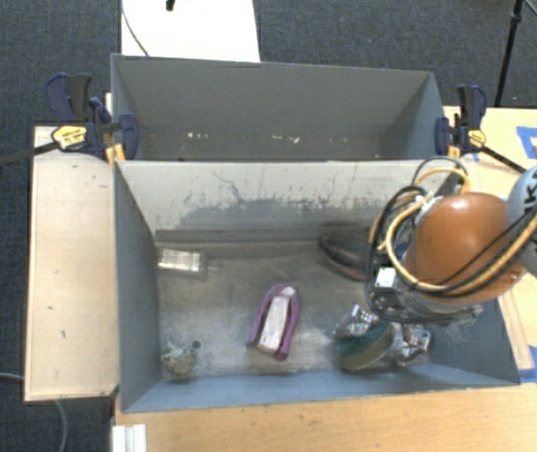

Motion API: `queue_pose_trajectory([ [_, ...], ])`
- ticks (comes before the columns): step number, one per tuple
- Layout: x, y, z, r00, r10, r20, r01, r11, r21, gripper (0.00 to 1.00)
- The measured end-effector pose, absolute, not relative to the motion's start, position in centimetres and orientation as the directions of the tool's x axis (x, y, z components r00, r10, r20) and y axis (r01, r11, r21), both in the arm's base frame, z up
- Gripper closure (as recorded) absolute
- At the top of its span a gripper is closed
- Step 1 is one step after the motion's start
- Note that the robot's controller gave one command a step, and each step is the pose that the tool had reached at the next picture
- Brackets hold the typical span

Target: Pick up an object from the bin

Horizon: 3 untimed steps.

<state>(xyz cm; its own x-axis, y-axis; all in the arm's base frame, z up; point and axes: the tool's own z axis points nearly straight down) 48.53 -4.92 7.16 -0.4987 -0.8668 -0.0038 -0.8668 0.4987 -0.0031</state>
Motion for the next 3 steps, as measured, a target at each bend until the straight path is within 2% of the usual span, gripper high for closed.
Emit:
queue_pose_trajectory([
  [1,48.6,-4.9,7.3,-0.499,-0.867,-0.004,-0.867,0.499,-0.003,0.0],
  [2,48.8,-4.8,7.4,-0.498,-0.867,-0.008,-0.867,0.498,-0.007,1.0],
  [3,49.0,-4.7,18.1,-0.501,-0.865,-0.005,-0.865,0.501,-0.007,1.0],
])
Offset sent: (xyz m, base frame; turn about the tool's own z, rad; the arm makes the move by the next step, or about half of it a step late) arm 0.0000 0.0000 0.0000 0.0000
